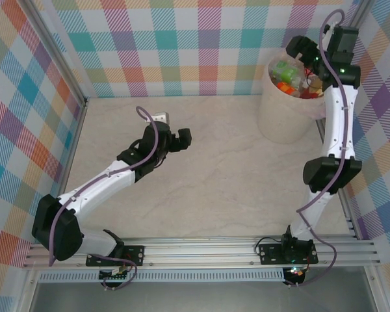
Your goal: Put the plastic bottles in the bin
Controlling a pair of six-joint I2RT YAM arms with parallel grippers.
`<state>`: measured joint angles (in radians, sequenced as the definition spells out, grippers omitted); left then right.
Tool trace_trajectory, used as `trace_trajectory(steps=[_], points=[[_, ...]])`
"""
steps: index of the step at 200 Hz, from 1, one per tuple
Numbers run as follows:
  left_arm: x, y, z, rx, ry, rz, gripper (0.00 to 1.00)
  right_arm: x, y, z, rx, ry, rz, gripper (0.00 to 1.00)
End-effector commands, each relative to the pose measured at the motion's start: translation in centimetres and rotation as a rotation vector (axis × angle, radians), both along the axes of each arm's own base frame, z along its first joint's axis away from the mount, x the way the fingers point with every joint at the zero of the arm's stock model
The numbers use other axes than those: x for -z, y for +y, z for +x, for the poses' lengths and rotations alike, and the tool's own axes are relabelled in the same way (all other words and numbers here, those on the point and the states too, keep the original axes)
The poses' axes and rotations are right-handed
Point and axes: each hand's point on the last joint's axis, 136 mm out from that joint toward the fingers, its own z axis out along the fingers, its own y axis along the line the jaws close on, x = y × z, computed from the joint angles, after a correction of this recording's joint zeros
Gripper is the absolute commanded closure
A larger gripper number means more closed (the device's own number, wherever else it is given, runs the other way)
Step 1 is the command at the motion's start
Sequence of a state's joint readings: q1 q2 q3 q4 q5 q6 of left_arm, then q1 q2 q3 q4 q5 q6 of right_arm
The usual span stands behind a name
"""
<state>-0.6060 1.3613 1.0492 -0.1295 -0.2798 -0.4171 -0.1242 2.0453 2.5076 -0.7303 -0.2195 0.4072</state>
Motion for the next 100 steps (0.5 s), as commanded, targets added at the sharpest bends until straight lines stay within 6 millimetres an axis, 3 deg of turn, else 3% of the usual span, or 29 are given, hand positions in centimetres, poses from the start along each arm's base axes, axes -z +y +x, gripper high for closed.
trace_trajectory(steps=[1,35,54,100], points=[[-0.4,0.2,0.5,-0.015,0.007,-0.027,0.0,3.9,2.2,2.3,-0.125,0.09,0.098,0.07],[0.1,0.4,0.6,-0.021,0.019,-0.022,0.0,9.5,2.8,3.0,-0.145,0.24,0.183,0.08],[0.1,0.6,0.6,-0.028,0.023,-0.022,0.0,10.9,2.8,2.4,-0.139,0.278,0.179,0.08],[0.3,0.6,0.7,-0.034,0.032,-0.036,0.0,6.2,2.6,1.2,-0.14,0.167,0.118,0.07]])
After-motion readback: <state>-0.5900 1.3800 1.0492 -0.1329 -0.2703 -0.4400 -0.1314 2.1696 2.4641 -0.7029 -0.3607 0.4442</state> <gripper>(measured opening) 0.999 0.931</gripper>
